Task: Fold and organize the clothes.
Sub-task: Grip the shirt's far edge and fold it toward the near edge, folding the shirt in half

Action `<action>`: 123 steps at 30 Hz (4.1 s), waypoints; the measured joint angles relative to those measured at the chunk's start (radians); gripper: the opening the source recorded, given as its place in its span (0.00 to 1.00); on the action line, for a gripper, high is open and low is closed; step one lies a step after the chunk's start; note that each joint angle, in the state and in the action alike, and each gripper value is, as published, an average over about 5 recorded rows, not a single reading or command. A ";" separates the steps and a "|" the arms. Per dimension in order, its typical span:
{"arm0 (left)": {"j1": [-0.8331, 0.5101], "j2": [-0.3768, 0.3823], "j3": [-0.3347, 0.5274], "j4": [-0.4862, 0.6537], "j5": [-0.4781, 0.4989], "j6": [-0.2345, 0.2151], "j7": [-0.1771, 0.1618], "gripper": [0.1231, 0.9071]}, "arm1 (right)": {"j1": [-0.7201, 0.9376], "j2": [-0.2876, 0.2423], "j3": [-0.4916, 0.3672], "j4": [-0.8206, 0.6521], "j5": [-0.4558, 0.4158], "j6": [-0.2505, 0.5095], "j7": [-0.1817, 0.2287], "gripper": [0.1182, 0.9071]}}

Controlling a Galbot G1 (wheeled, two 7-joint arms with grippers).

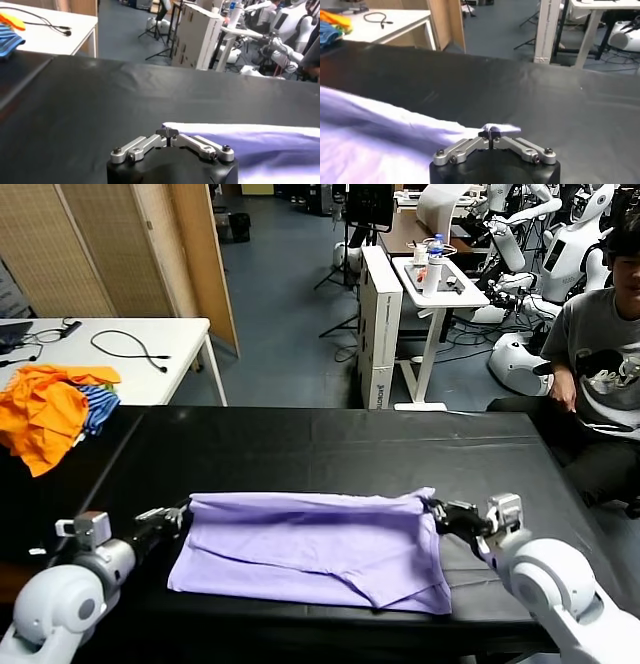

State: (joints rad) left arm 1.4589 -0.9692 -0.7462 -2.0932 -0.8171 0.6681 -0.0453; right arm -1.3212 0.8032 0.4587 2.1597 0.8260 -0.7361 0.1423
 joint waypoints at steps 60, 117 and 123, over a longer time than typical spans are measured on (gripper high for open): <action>0.054 -0.102 -0.085 -0.050 0.109 0.023 -0.046 1.00 | -0.088 0.143 0.064 0.049 -0.043 0.000 0.056 1.00; -0.089 -0.128 0.166 0.129 0.257 -0.006 -0.016 0.03 | 0.064 0.278 0.010 -0.197 -0.166 0.091 0.022 0.03; -0.162 -0.133 0.204 0.177 0.252 -0.009 -0.019 0.03 | 0.071 0.278 0.019 -0.208 -0.153 0.087 0.017 0.04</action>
State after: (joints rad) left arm 1.2964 -1.1023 -0.5421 -1.9159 -0.5646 0.6595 -0.0638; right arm -1.2506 1.0810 0.4782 1.9520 0.6725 -0.6494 0.1591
